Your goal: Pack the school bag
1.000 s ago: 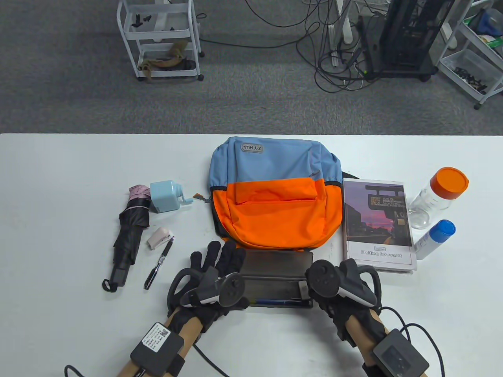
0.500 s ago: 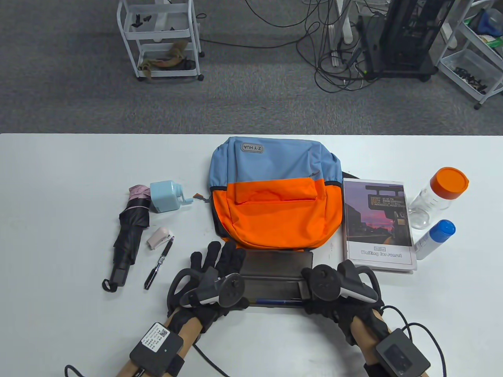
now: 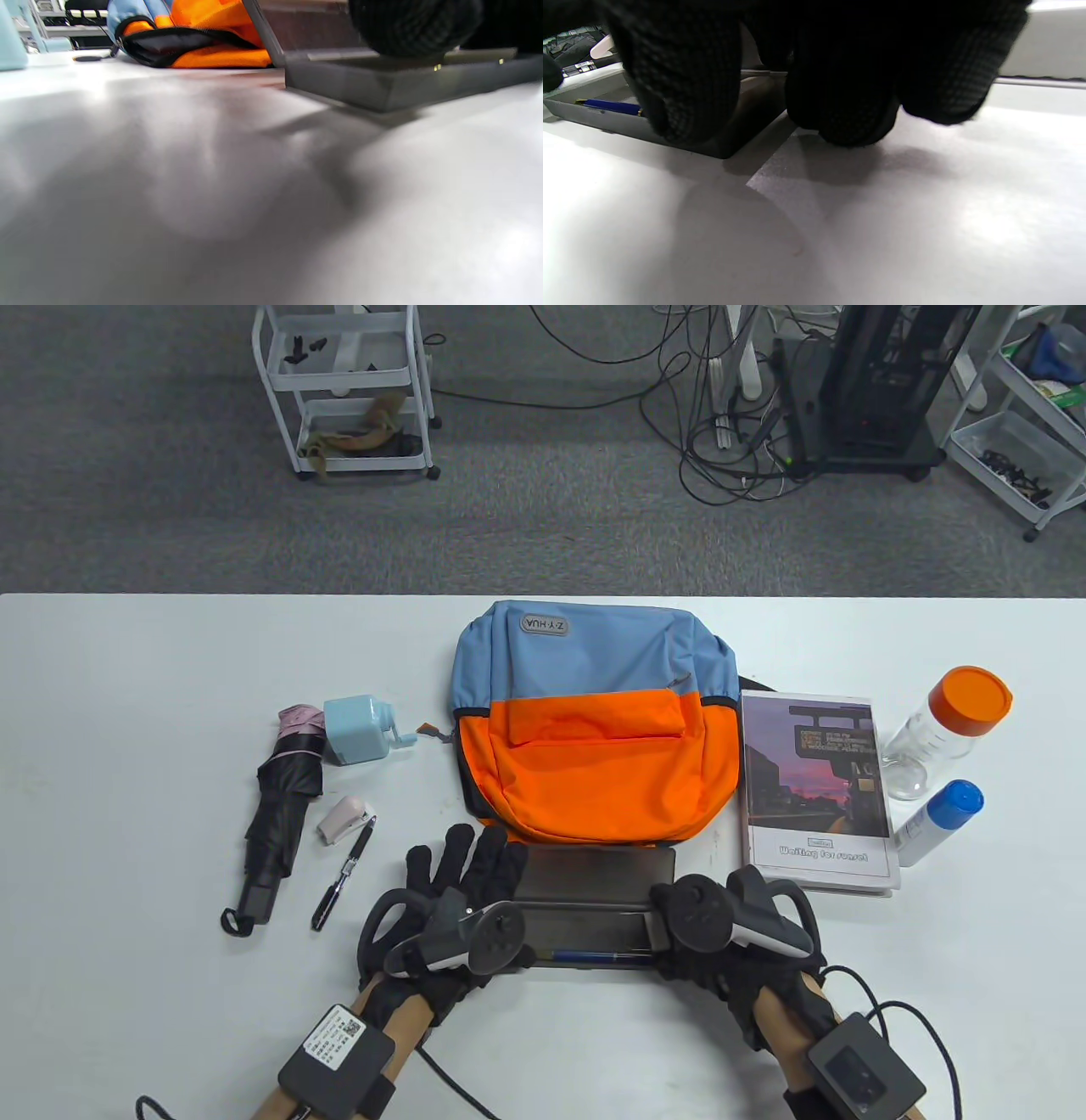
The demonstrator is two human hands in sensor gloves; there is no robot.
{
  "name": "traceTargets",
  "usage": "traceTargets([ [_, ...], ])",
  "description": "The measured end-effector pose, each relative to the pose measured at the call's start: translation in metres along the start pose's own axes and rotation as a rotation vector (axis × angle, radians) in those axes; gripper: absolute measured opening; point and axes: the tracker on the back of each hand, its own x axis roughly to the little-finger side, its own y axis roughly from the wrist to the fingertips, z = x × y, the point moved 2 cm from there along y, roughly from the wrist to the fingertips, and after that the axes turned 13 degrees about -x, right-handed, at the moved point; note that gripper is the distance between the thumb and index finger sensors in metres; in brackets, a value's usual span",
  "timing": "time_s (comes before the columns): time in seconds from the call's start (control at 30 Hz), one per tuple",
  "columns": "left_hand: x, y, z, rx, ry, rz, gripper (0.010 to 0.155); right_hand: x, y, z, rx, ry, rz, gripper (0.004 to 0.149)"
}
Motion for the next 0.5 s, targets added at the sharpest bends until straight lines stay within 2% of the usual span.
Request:
traceTargets([
  [0.17, 0.023, -0.007, -0.030, -0.032, -0.038, -0.071, 0.106, -0.001, 0.000, 0.000, -0.002, -0.009, -0.007, 0.085],
  [0.23, 0.036, -0.011, -0.041, -0.027, -0.001, -0.107, 0.105, -0.001, 0.000, 0.000, -0.003, -0.023, -0.012, 0.085],
  [0.4, 0.078, -0.027, -0.063, 0.039, 0.194, -0.215, 0.100, -0.002, 0.000, 0.000, -0.005, -0.022, -0.012, 0.085],
  [0.5, 0.100, -0.038, -0.063, 0.110, 0.201, -0.326, 0.098, -0.002, 0.000, 0.000, -0.006, -0.021, -0.013, 0.085],
])
